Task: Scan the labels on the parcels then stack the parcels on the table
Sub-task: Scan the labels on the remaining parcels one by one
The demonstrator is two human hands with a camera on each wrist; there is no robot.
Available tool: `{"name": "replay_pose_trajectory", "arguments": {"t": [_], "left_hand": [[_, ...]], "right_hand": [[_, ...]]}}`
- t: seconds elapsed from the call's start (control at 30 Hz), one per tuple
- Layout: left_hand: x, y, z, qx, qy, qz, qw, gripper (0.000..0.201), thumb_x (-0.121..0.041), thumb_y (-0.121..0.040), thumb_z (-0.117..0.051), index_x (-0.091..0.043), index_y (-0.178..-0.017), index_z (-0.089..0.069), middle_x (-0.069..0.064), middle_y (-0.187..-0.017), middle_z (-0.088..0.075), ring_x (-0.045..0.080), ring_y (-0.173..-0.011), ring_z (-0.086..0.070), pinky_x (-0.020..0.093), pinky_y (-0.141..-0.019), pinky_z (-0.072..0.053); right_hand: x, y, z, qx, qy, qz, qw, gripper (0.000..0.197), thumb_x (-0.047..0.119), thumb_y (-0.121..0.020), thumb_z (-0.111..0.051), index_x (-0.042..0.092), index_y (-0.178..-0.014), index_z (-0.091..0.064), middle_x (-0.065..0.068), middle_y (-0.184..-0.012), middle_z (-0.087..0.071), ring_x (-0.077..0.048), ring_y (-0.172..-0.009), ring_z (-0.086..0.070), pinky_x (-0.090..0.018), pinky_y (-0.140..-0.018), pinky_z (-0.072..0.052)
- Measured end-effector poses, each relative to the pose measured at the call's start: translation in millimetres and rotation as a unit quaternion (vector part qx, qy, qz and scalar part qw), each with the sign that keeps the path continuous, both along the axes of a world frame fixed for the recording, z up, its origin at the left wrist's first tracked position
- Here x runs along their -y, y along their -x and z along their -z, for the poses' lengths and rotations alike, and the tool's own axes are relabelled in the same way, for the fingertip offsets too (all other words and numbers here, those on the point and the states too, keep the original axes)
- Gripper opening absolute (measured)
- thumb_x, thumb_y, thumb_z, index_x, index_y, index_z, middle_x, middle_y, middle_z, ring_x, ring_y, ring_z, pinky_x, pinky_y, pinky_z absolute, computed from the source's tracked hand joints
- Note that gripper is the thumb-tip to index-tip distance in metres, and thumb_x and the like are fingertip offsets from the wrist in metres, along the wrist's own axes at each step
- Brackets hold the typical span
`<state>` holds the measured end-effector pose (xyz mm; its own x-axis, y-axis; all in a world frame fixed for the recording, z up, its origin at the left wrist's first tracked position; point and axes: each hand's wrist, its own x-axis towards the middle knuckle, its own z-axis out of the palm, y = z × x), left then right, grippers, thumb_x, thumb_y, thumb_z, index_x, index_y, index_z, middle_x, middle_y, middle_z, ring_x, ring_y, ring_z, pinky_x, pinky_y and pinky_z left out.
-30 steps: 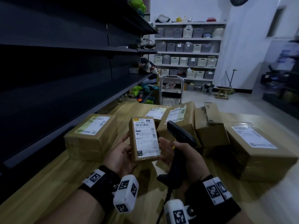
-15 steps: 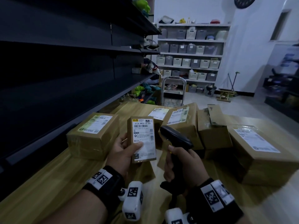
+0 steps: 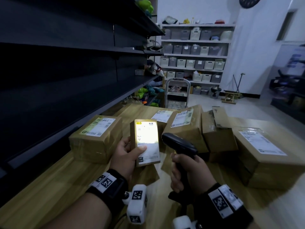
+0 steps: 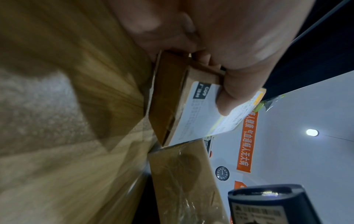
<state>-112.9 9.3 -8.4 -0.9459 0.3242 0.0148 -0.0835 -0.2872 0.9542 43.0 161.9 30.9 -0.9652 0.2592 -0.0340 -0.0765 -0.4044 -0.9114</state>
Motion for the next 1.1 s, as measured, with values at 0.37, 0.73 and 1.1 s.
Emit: {"name": "replay_pose_trajectory", "arguments": {"t": [0.37,0.73,1.1], "left_hand": [[-1.2,1.3,2.1,0.011,0.001,0.002,1.000,0.057,-0.005,-0.087,-0.086,-0.023,-0.135,-0.062,0.005,-0.118,-0.084,0.033,-0.103,-0.083,0.058,-0.098,-0.063],[-2.0,-4.0,-3.0,0.022,-0.012,-0.001,1.000,0.051,-0.001,-0.087,-0.085,-0.021,-0.129,-0.066,0.005,-0.113,-0.085,0.032,-0.099,-0.084,0.054,-0.091,-0.065],[0.6,2.5,2.3,0.020,-0.009,-0.045,0.999,0.061,-0.008,-0.084,-0.091,-0.033,-0.130,-0.060,0.000,-0.122,-0.079,0.026,-0.102,-0.083,0.049,-0.085,-0.067]], "right_hand": [[-1.8,0.8,2.8,0.005,-0.004,-0.016,1.000,0.024,0.017,-0.082,-0.072,0.004,-0.097,-0.059,-0.015,-0.059,-0.042,-0.023,-0.038,-0.040,-0.032,-0.047,-0.039],[-0.6,3.8,5.1,0.007,-0.030,0.015,0.999,0.028,0.020,-0.077,-0.077,0.003,-0.067,-0.056,-0.017,-0.053,-0.043,-0.024,-0.035,-0.040,-0.034,-0.047,-0.038],[-5.3,-0.4,3.0,0.003,-0.089,0.022,0.996,0.028,0.022,-0.081,-0.073,0.001,-0.093,-0.060,-0.016,-0.055,-0.048,-0.024,-0.038,-0.045,-0.033,-0.049,-0.039]]}}
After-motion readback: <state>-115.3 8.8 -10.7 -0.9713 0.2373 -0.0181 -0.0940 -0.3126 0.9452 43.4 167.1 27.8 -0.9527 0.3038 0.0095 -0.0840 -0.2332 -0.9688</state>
